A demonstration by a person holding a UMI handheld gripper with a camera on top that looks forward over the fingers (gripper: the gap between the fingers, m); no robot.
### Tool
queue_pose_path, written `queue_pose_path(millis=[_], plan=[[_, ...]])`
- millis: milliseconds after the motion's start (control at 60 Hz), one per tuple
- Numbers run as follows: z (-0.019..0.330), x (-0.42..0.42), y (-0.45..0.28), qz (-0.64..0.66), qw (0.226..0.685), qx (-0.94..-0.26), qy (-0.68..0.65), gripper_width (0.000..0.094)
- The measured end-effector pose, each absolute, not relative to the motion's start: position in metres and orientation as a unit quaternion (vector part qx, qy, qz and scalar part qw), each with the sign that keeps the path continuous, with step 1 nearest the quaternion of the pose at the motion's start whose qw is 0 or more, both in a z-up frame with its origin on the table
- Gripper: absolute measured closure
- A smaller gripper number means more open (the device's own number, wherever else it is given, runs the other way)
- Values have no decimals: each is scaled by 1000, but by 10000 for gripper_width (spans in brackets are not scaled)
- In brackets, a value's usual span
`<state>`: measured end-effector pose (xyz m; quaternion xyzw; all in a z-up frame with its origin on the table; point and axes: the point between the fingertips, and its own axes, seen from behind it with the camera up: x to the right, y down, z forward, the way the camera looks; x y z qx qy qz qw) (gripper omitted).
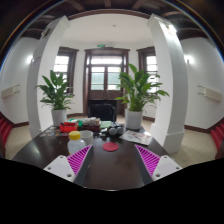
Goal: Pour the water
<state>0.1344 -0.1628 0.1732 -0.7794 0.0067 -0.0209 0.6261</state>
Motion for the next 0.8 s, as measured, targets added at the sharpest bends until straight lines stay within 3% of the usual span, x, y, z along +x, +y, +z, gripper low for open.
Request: queue_pose_path(millis=[83,100,133,267,600,700,733,800], plan=[[152,105,-169,10,625,-780,-15,94],[166,100,-160,18,624,-781,-18,94],[136,80,-164,33,624,-781,-26,94],[109,29,-146,69,623,-777,-50,88],[93,-3,-56,55,637,-768,-38,87],[83,0,-38,55,632,-772,-28,159],[81,0,-34,57,633,-772,-25,248],[78,-3,-29,64,634,-770,-26,327]])
